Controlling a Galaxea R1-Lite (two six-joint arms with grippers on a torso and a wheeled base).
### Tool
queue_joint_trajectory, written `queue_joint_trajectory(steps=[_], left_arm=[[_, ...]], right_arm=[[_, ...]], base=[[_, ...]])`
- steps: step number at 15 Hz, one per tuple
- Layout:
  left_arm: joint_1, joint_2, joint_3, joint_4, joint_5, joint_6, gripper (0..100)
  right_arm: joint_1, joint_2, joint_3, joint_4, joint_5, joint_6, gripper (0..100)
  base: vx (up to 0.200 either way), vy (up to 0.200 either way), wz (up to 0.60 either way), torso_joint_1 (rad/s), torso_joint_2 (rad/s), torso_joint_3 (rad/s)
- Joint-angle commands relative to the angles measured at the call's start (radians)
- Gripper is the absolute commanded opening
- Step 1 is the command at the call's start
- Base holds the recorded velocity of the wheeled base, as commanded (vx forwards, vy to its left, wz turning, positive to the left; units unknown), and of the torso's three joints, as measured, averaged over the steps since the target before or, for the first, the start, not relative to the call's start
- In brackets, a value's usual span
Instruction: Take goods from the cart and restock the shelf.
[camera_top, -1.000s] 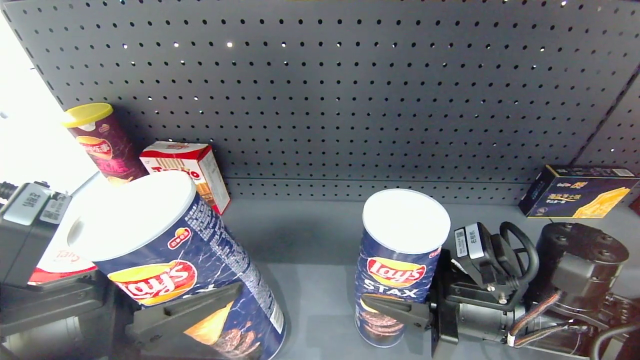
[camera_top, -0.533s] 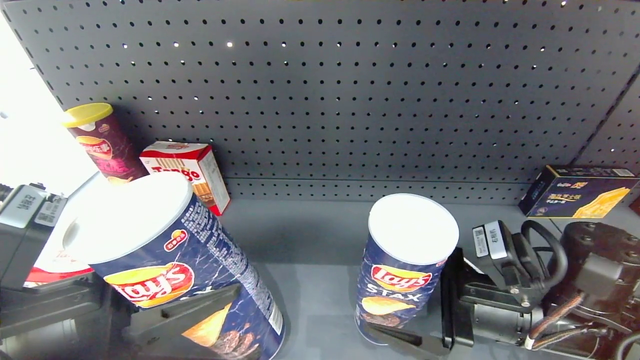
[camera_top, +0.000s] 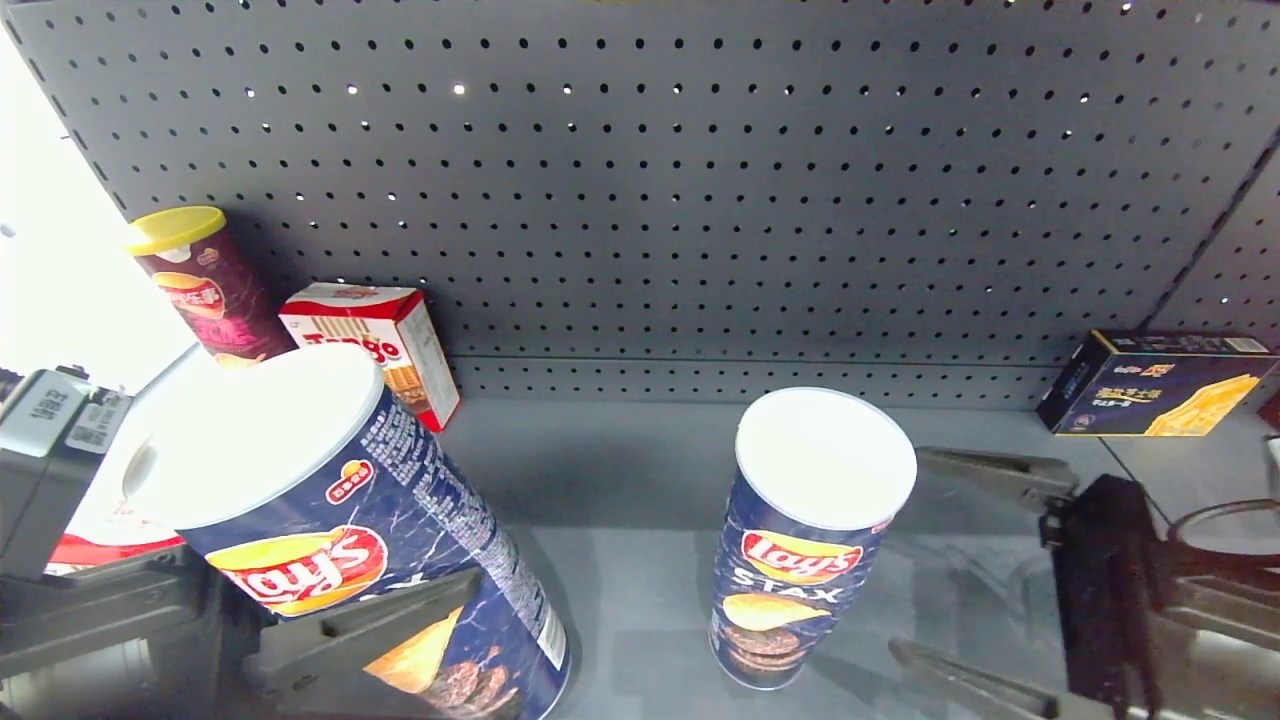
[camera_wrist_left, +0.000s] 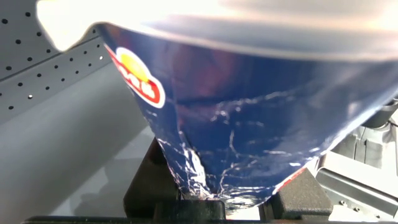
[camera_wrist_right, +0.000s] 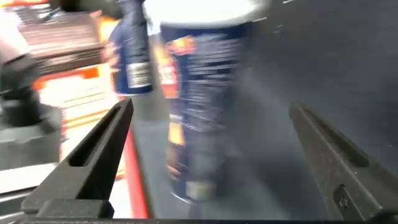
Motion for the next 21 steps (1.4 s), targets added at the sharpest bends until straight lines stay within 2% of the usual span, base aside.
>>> queue_joint_trajectory(steps=[1,3,4,6,7,8,10,13,14,16,18,21], left_arm=[[-0.001,0.0,-0.005,0.0,0.0,-0.001,0],[-0.001,0.0,-0.011,0.0,-0.001,0.0,0],[-0.001,0.0,-0.013,0.0,-0.003,0.0,0],[-0.001,0.0,-0.011,0.0,-0.006,0.0,0],[-0.003,0.0,-0.013,0.0,-0.006,0.0,0],[-0.001,0.0,-0.013,0.0,-0.006,0.0,0],[-0.003,0.0,-0.017,-0.002,-0.006,0.003,0],[-0.004,0.0,-0.014,0.0,-0.006,0.003,0],[-0.004,-0.002,-0.017,0.0,-0.006,0.003,0],[-0.006,-0.006,-0.019,0.0,-0.007,0.002,0],[-0.004,-0.008,-0.019,0.0,-0.007,0.002,0],[-0.006,-0.011,-0.017,0.0,-0.017,0.0,0]], right_arm=[[-0.187,-0.294,0.023,0.152,-0.002,0.005,100],[-0.311,-0.449,0.023,0.316,-0.025,0.044,100],[-0.408,-0.588,0.026,0.477,-0.083,0.088,100],[-0.533,-0.802,0.023,0.77,-0.195,0.11,100],[-0.581,-0.883,0.024,0.877,-0.241,0.11,100],[-0.584,-0.887,0.024,0.883,-0.244,0.11,100],[-0.656,-1.059,0.063,1.047,-0.292,0.173,100],[-0.697,-1.184,0.162,1.086,-0.341,0.177,100],[-0.699,-1.193,0.216,1.075,-0.401,0.177,100],[-0.699,-1.193,0.265,1.075,-0.457,0.176,100],[-0.699,-1.193,0.268,1.179,-0.594,0.176,100],[-0.699,-1.194,0.271,1.161,-0.603,0.182,100]], base=[[0.0,0.0,0.0,0.0,0.0,0.0],[0.0,0.0,0.0,0.0,0.0,0.0],[0.0,0.0,0.0,0.0,0.0,0.0],[0.0,0.0,0.0,0.0,0.0,0.0],[0.0,0.0,0.0,0.0,0.0,0.0],[0.0,0.0,0.0,0.0,0.0,0.0],[0.0,0.0,0.0,0.0,0.0,0.0],[0.0,0.0,0.0,0.0,0.0,0.0],[0.0,0.0,0.0,0.0,0.0,0.0],[0.0,0.0,0.0,0.0,0.0,0.0],[0.0,0.0,0.0,0.0,0.0,0.0],[0.0,0.0,0.0,0.0,0.0,0.0]])
